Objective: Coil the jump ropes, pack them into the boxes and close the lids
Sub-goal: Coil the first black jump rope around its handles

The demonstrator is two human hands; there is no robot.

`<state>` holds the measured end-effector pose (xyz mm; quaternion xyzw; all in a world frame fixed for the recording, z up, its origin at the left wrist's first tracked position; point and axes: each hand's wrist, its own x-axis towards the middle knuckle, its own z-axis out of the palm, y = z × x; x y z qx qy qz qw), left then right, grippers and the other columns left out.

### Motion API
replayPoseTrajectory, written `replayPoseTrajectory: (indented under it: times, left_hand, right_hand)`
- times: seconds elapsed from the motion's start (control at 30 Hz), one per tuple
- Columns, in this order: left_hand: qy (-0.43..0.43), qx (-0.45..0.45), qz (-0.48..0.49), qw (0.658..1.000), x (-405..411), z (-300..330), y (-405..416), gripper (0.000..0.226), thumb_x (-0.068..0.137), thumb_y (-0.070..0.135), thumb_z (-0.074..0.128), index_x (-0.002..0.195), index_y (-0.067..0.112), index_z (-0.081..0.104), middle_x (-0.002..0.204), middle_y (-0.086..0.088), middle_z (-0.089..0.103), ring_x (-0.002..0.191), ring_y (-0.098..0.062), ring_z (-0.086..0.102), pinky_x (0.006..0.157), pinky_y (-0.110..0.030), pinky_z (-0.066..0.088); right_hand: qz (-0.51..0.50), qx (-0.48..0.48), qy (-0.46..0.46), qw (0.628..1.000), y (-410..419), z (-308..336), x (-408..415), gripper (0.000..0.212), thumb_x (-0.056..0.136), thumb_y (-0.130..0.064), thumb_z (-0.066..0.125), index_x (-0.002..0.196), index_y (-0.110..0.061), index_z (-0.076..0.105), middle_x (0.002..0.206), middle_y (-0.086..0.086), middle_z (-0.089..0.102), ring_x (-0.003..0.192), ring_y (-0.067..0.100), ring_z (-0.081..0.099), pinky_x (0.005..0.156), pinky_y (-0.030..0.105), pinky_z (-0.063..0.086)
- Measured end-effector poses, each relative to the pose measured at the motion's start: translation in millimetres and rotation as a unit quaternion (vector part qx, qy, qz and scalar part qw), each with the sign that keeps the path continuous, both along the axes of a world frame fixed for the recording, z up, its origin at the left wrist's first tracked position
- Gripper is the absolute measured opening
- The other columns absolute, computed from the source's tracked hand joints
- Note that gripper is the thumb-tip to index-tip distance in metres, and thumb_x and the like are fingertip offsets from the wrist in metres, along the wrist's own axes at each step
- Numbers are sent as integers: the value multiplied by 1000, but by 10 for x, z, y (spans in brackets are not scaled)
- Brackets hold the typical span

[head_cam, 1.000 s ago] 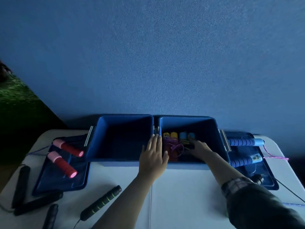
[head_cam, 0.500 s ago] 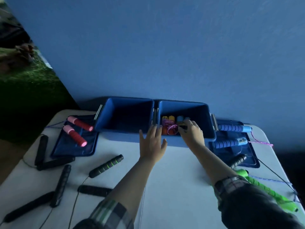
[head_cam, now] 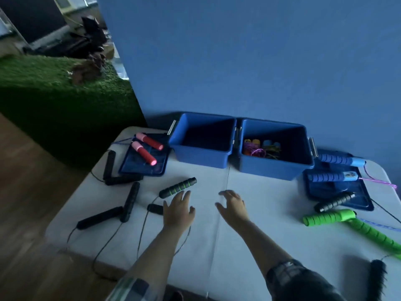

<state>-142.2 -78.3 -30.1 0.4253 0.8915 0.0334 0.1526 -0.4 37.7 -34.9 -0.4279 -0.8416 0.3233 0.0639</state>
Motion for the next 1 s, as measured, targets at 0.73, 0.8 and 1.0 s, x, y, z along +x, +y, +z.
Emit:
replayPoseTrajectory:
  times: [0.73,0.8,1.0]
  left_hand:
    - [-27,27,45,998,-1664,-279,-1139,55,94,13,51,146,15,30,130,-6,46,118,-22,47,82,-32,50]
    - [-41,40,58,997,-1702,-295,-1157,57,93,10,55,145,14,32,129,-7,46,117,-23,47,85,-32,50]
    - [-73,60,65,993,-1754,-341,-1192,52,91,6,59,139,11,40,124,-10,49,116,-25,48,90,-35,49]
  right_hand:
    - [22,29,-124,992,-1212,-309,-1405,45,87,-15,52,131,-22,46,131,0,50,120,21,45,104,33,29]
    - [10,42,-127,991,-1232,-330,-1409,45,87,-9,49,129,-22,47,129,1,52,118,23,46,103,32,30]
    - [-17,65,-109,992,-1264,-378,-1361,45,83,1,49,122,-21,54,117,0,58,109,22,50,95,31,31]
